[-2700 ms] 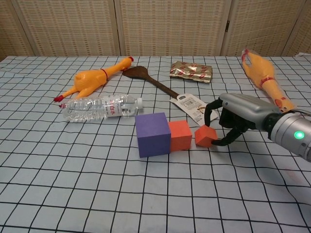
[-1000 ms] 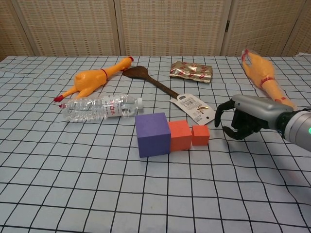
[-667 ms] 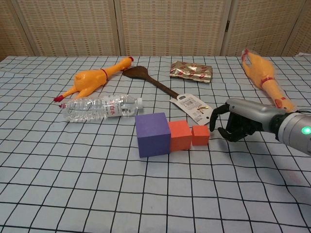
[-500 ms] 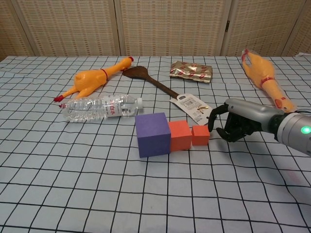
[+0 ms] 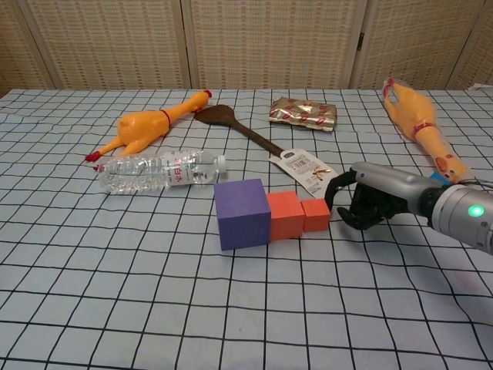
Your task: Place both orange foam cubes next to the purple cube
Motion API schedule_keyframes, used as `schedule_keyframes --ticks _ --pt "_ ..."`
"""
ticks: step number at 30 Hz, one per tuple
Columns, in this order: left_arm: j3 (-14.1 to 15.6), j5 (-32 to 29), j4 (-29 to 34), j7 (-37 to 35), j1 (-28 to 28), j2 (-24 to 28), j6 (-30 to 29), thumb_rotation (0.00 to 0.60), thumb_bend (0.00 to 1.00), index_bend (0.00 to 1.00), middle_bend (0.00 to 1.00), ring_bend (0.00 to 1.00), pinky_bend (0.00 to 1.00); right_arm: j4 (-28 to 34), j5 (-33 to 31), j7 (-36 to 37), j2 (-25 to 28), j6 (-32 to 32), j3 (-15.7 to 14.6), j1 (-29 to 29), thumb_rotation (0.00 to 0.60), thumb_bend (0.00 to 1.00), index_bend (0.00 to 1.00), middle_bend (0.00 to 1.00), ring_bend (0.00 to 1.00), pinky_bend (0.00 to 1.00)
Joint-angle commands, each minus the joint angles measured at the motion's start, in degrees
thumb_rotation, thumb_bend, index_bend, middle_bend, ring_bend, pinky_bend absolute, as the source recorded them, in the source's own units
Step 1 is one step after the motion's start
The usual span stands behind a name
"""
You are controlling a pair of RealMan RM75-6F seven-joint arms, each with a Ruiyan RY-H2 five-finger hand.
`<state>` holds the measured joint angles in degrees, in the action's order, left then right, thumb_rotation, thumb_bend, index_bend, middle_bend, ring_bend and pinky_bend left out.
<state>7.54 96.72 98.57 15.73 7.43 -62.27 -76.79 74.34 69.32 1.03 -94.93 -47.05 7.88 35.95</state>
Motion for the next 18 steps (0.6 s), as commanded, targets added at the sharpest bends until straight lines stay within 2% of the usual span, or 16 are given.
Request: schedule_keyframes --ticks 1,18 --pt "0.0 0.0 0.0 0.0 0.0 0.0 0.0 0.6 0.5 0.4 0.53 0.58 0.6 -0.7 0.8 0.8 -0.4 -0.3 -0.1 0.1 0.6 0.52 0.45 1.0 0.89 0.94" --pt "0.0 0.1 0.0 0.0 0.0 0.0 0.0 0.6 0.5 0.4 0.53 0.58 0.6 -1.8 3.0 4.5 -0.9 -0.3 -0.7 0.1 0.6 0.52 0.45 1.0 0.89 0.94"
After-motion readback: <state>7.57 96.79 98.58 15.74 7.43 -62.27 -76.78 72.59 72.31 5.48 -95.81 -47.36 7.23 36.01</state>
